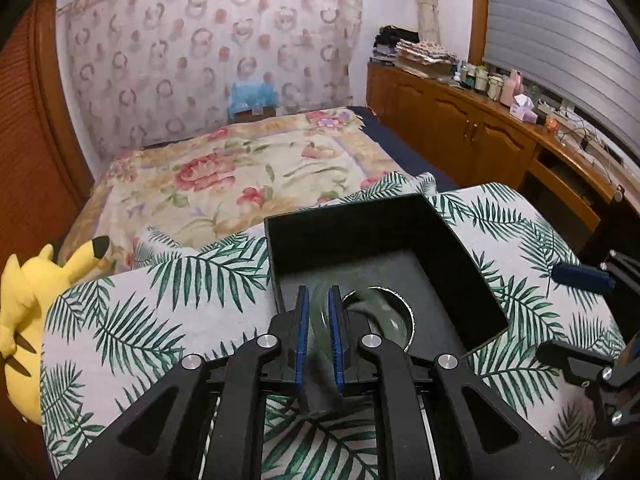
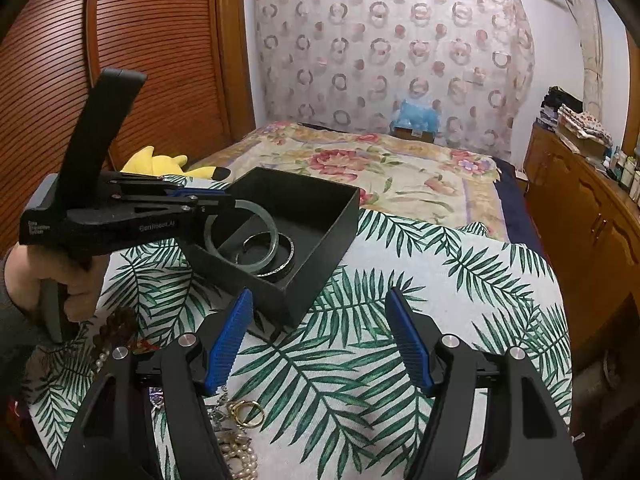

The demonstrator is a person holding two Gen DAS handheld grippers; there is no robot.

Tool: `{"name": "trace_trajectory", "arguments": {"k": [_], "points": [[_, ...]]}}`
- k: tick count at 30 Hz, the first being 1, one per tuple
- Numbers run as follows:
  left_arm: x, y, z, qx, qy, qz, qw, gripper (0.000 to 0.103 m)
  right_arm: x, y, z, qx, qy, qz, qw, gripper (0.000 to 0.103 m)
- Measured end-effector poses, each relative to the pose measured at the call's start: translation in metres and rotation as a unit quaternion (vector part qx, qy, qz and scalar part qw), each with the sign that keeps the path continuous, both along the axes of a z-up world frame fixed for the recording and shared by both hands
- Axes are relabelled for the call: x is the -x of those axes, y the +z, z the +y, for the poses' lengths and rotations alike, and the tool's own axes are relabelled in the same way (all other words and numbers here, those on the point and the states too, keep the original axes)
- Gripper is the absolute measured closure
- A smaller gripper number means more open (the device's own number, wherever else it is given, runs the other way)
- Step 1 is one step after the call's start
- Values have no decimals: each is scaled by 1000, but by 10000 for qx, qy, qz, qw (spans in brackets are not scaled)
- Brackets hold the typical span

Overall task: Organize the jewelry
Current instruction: 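Carry both bangles into the black box and open both grippers, then grasp the purple-flower hair comb with the left gripper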

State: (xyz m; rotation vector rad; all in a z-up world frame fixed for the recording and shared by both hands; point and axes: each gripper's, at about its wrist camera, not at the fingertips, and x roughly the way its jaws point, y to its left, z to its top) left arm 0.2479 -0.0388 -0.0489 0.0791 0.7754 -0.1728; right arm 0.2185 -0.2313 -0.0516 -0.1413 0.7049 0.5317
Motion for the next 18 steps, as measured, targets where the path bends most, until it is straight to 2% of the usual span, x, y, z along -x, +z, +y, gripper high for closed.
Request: {"name": "trace_trajectory", "arguments": {"k": [3, 5, 12, 14, 18], "points": [[14, 8, 1, 22, -26, -70, 10000, 87, 7, 0, -1, -37, -12, -21, 10000, 32], [27, 14, 3, 59, -66, -181, 9998, 78, 16, 0, -2, -110, -24, -49, 9999, 32], [79, 24, 14, 134, -166, -321, 9993, 74, 50, -3, -10, -179, -200, -113, 9996, 32], [92, 25, 19, 174, -198, -365, 9990, 66, 60, -5, -13, -260, -221, -78, 9994, 32], [112, 25, 24, 142, -262, -402, 9987, 64, 77, -7, -16, -320, -240, -48, 9992, 32]]}}
